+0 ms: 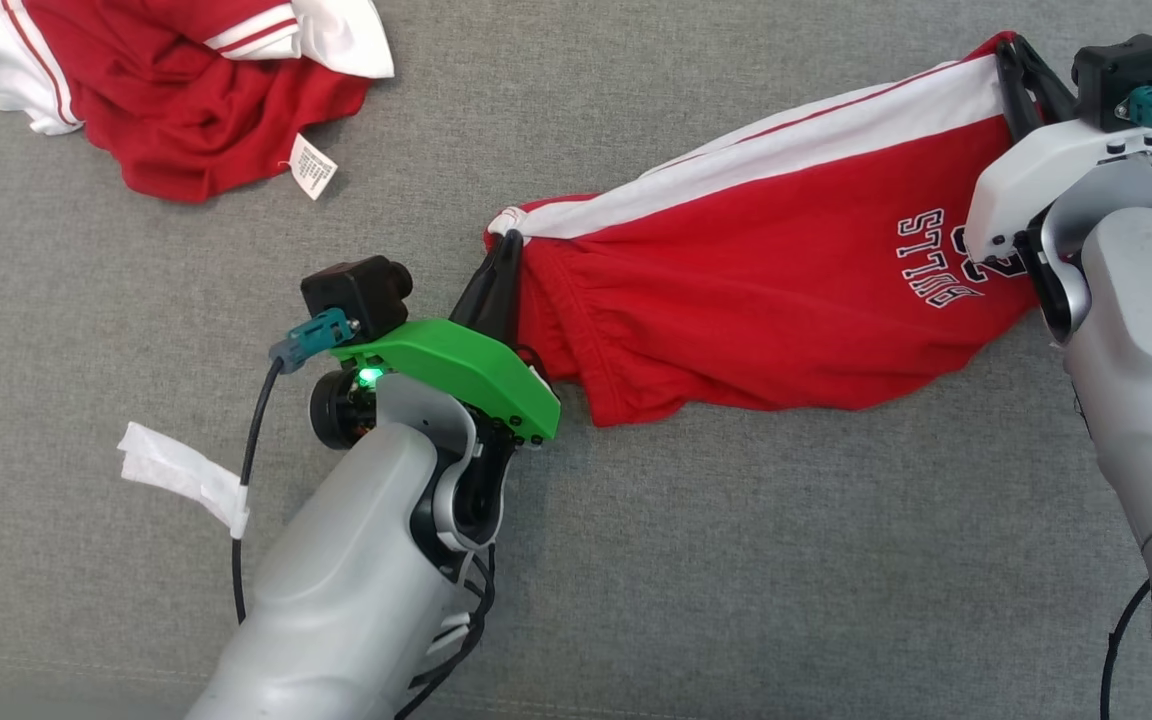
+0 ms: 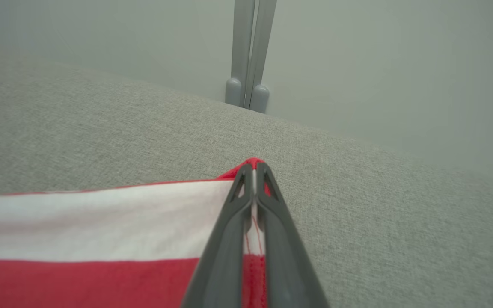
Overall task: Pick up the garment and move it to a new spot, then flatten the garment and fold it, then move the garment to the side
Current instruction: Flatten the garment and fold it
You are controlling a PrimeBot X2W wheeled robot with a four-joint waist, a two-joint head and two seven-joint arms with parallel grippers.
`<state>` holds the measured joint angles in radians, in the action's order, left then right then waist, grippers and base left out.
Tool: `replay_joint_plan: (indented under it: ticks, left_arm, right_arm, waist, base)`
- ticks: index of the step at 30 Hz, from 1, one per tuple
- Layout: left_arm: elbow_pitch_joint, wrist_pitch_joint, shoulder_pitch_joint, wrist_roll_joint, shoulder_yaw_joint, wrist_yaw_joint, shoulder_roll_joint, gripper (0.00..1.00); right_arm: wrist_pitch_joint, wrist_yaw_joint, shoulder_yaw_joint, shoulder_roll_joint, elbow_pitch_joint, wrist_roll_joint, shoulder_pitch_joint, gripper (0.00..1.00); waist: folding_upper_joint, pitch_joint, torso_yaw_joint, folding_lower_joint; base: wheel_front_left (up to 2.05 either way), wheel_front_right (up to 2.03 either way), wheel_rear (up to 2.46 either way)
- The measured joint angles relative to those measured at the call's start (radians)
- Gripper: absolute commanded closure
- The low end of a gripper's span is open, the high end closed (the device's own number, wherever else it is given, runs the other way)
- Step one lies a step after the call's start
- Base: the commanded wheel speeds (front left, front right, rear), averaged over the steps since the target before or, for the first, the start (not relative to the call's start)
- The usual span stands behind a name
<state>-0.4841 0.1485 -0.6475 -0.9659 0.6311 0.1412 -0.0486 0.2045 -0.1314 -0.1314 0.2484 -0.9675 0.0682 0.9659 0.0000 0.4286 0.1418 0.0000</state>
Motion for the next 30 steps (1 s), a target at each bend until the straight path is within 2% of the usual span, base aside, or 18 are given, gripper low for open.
replay_joint_plan:
  ticks: [1, 2, 3, 4, 9, 17, 23, 30]
  left_arm:
    - [-0.001, 0.008, 0.000, -0.004, 0.008, 0.002, 0.000, 0.56]
    - [0.000, 0.014, 0.000, -0.008, 0.014, 0.005, 0.000, 0.00]
    - [0.000, 0.018, -0.001, -0.010, 0.024, 0.004, 0.000, 0.00]
    - [0.006, 0.021, -0.001, -0.015, 0.030, 0.000, 0.000, 0.00]
    - [0.039, 0.047, 0.005, -0.005, 0.045, 0.004, -0.010, 0.00]
    - [0.146, 0.068, 0.099, 0.067, 0.062, 0.064, -0.125, 0.00]
    - [0.233, 0.080, 0.206, 0.071, 0.040, 0.107, -0.188, 0.00]
    - [0.318, 0.090, 0.293, 0.069, 0.007, 0.159, -0.239, 0.00]
  right_arm:
    - [0.004, 0.000, -0.010, 0.003, -0.018, -0.001, 0.009, 1.00]
    - [0.006, 0.000, -0.018, 0.005, -0.031, -0.001, 0.015, 0.72]
    - [0.009, 0.000, -0.029, 0.007, -0.047, -0.001, 0.022, 0.29]
    - [0.014, 0.000, -0.043, 0.007, -0.061, 0.000, 0.026, 0.00]
    - [0.023, 0.000, -0.083, 0.010, -0.126, 0.029, 0.045, 0.00]
    - [0.015, 0.000, -0.169, 0.033, -0.183, 0.101, 0.067, 0.00]
    - [-0.091, 0.000, -0.269, 0.088, -0.192, 0.202, 0.038, 0.00]
    - [-0.252, 0.000, -0.374, 0.165, -0.119, 0.383, -0.046, 0.00]
  waist:
    - [0.0000, -0.002, 0.001, 0.0000]
    - [0.0000, -0.003, 0.002, 0.0000]
    - [0.0000, -0.006, 0.004, 0.0000]
    - [0.0000, -0.008, 0.005, 0.0000]
    - [0.0000, -0.027, 0.011, 0.0000]
    - [0.0000, -0.081, 0.013, 0.0000]
    - [0.0000, -0.142, 0.012, 0.0000]
    - [0.0000, -0.188, 0.017, 0.0000]
  base:
    - [0.00, 0.00, 0.00]
    - [0.00, 0.00, 0.00]
    - [0.00, 0.00, 0.00]
    - [0.00, 0.00, 0.00]
    - [0.00, 0.00, 0.00]
    - [0.00, 0.00, 0.00]
    - [0.00, 0.00, 0.00]
    - [0.00, 0.00, 0.00]
